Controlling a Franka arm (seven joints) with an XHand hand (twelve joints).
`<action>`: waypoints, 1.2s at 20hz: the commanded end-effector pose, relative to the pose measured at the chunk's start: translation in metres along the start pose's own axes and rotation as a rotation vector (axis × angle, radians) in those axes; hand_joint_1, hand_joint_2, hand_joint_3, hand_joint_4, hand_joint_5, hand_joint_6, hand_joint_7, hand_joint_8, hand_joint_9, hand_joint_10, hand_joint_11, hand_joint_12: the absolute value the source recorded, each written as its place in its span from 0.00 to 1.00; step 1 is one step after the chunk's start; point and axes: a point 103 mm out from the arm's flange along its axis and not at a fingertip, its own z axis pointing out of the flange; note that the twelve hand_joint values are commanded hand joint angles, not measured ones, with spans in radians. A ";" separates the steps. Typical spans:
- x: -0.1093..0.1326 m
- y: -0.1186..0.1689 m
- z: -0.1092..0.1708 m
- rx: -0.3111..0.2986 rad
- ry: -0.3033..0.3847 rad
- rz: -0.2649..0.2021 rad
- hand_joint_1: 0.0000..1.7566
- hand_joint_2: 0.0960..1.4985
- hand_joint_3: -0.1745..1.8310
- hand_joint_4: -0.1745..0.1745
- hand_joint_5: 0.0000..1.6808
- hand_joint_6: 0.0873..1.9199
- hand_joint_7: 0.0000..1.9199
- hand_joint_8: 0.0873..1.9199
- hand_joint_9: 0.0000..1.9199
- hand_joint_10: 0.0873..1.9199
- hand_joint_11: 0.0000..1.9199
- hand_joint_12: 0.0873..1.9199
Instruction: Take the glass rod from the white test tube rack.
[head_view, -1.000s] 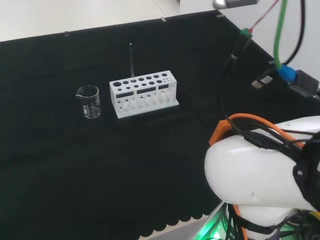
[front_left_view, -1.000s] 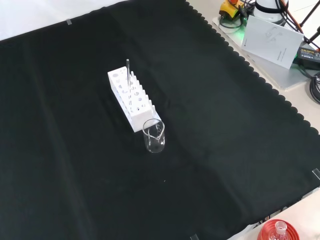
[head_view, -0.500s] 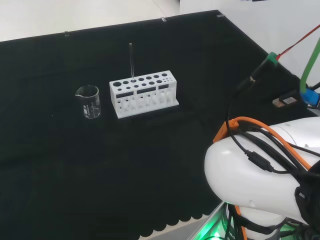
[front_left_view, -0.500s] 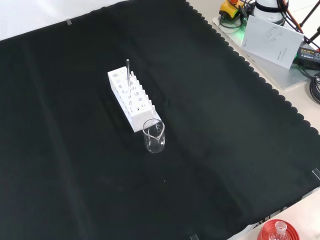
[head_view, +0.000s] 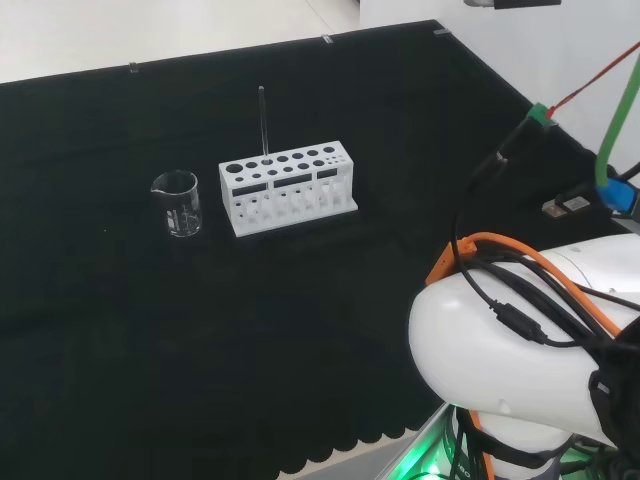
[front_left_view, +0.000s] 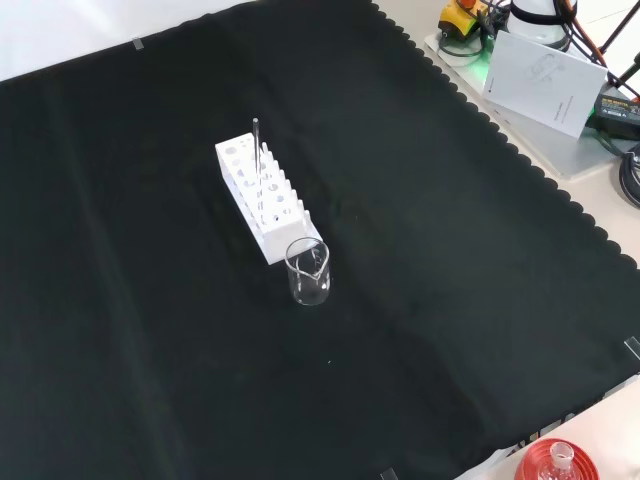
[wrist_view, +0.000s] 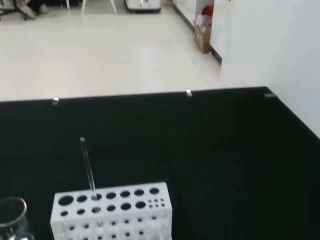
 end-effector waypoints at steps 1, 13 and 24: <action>0.013 0.017 -0.001 -0.052 0.029 -0.052 0.51 0.71 0.00 0.03 0.31 0.02 0.26 0.39 0.31 0.38 0.24 0.67; 0.024 0.064 0.020 -0.014 0.018 -0.119 0.52 0.70 0.00 0.06 0.34 0.32 0.37 0.36 0.41 0.33 0.34 0.64; 0.016 0.103 0.052 0.035 0.019 -0.141 0.53 0.69 0.00 0.05 0.38 0.35 0.41 0.35 0.45 0.33 0.38 0.63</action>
